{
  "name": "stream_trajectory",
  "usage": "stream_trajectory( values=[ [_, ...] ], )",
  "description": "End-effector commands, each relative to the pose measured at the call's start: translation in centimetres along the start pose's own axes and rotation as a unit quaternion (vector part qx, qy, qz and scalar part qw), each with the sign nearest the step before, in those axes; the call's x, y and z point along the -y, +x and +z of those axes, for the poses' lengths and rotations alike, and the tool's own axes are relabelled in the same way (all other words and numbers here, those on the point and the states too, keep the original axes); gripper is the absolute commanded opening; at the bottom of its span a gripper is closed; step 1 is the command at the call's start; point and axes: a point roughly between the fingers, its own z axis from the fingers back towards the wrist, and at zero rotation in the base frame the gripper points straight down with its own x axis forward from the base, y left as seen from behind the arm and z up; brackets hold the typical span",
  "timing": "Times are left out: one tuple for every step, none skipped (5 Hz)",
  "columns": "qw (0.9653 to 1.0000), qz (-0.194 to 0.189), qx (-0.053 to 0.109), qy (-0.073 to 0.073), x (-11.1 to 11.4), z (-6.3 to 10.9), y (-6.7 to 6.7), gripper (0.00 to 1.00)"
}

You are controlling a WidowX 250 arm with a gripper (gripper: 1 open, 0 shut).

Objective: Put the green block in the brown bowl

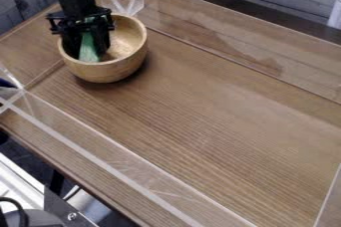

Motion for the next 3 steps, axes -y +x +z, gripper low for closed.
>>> stream_trajectory(
  values=[
    [0.9999, -0.014, 0.006, -0.005, -0.21, 0.14, 1.10, 0.00],
    [1.0000, -0.005, 0.003, 0.008, -0.42, -0.32, 1.32, 0.00],
    [0.9998, 0.004, 0.000, 0.020, -0.56, -0.81, 1.49, 0.00]
  ],
)
